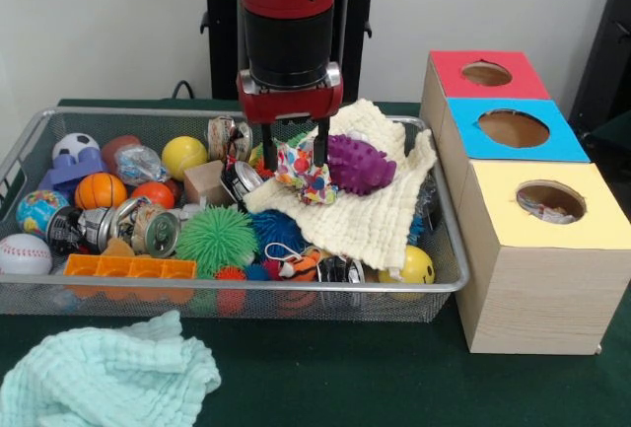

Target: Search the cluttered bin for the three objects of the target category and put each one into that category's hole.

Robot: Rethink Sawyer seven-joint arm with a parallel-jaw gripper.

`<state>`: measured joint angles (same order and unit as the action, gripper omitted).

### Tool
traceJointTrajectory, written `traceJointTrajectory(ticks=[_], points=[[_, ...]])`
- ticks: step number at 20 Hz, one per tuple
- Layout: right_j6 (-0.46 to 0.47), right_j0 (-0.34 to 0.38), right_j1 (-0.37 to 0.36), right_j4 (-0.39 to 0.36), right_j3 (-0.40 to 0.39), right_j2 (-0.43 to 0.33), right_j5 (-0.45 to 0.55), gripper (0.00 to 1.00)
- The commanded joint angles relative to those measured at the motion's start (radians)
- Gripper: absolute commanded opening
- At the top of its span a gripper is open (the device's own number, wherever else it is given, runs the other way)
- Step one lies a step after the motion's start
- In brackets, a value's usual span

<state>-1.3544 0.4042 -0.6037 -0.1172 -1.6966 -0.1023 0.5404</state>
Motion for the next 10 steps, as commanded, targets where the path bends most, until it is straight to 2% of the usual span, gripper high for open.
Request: traceJointTrajectory(ticks=[1, 8, 10], points=[[-0.132, 0.048, 0.066, 0.011, -0.005, -0.052, -0.079, 1.0], [-0.146, 0.076, 0.068, 0.029, -0.049, -0.073, -0.09, 1.0], [-0.16, 0.099, 0.045, 0.073, -0.1, -0.112, -0.075, 1.0]])
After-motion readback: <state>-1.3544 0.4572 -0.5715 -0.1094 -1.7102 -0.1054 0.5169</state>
